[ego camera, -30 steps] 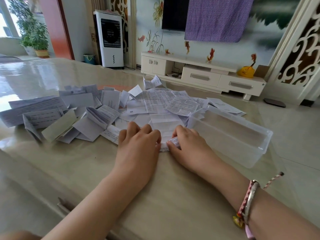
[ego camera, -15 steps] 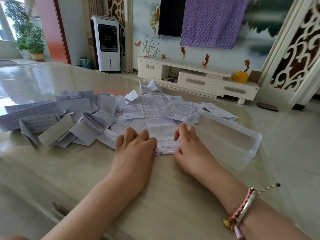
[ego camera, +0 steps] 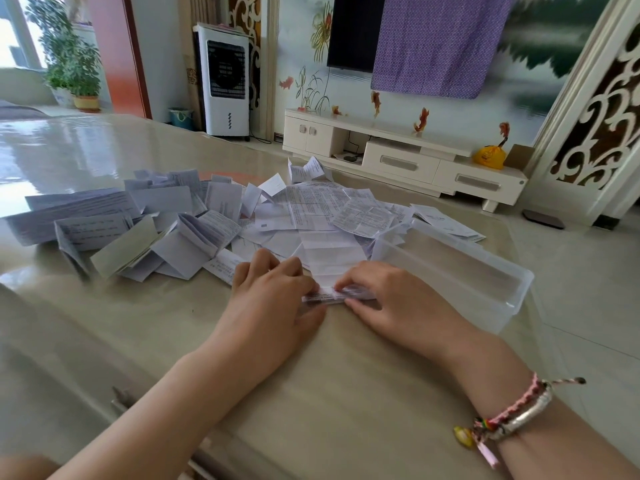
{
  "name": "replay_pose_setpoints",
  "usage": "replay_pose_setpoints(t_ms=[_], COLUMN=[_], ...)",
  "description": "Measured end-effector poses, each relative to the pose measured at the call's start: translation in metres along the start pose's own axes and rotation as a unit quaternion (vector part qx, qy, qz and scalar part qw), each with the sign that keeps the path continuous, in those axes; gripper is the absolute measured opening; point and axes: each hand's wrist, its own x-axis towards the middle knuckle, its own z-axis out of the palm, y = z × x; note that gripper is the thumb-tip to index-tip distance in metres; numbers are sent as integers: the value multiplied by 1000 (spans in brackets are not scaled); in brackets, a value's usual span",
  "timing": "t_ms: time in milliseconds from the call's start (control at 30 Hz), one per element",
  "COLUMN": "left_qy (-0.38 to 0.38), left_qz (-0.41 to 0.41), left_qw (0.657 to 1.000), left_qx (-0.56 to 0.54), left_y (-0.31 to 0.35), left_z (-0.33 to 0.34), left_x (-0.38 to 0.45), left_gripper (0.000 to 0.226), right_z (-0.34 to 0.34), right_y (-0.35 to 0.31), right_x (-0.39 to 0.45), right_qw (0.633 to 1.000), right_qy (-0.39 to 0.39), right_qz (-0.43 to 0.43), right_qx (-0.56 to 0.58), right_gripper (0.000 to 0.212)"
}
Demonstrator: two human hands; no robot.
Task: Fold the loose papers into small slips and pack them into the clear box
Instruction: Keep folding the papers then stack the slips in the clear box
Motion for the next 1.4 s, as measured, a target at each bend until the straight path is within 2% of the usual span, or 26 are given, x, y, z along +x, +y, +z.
replay_pose_setpoints(t_ms=[100, 200, 400, 500, 600, 667, 733, 900, 967, 1133, 1200, 1267, 1333, 1400], left_qy=[45, 79, 149, 168, 154, 140, 126, 76, 63, 38, 19, 6, 1, 12], left_qz=[26, 18, -15, -38, -31, -24, -32, -65, -84, -117, -131, -135, -134, -126], left_qw=[998, 996, 984, 976, 970, 971, 971, 961, 948, 901, 869, 844, 835, 843], left_qx=[-22, -26, -94, -131, -186, -190, -201, -257, -301, -416, -476, -518, -534, -522], left_y=[-4, -7, -4, 2, 6, 7, 9, 10, 10, 11, 11, 12, 14, 14], left_z=[-3, -4, -6, -10, -12, -10, -9, -11, -12, -16, -19, -21, -21, -19], left_x=[1, 4, 9, 10, 8, 8, 9, 9, 9, 12, 13, 14, 12, 11], left_gripper=[11, 14, 11, 28, 27, 24, 19, 10, 10, 12, 14, 16, 15, 13], right_z=[1, 2, 2, 1, 1, 1, 0, 0, 0, -1, -3, -5, -6, -8], right_y=[-3, -5, -10, -14, -18, -21, -23, -19, -18, -15, -14, -14, -14, -15], right_x=[0, 0, 1, 5, 8, 8, 8, 6, 6, 8, 8, 6, 5, 5], right_qw=[1000, 998, 968, 937, 919, 913, 911, 914, 911, 891, 890, 874, 843, 822], right_qy=[15, 44, 72, 104, 112, 97, 83, 62, 66, 76, 56, 42, 33, 22], right_qz=[11, 39, 119, 150, 153, 146, 136, 113, 117, 177, 186, 175, 166, 161], right_qx=[-9, 26, 207, 298, 345, 368, 380, 385, 391, 412, 412, 451, 511, 545], right_gripper=[15, 16, 6, 8, 5, 10, 13, 4, 3, 29, 25, 20, 24, 28])
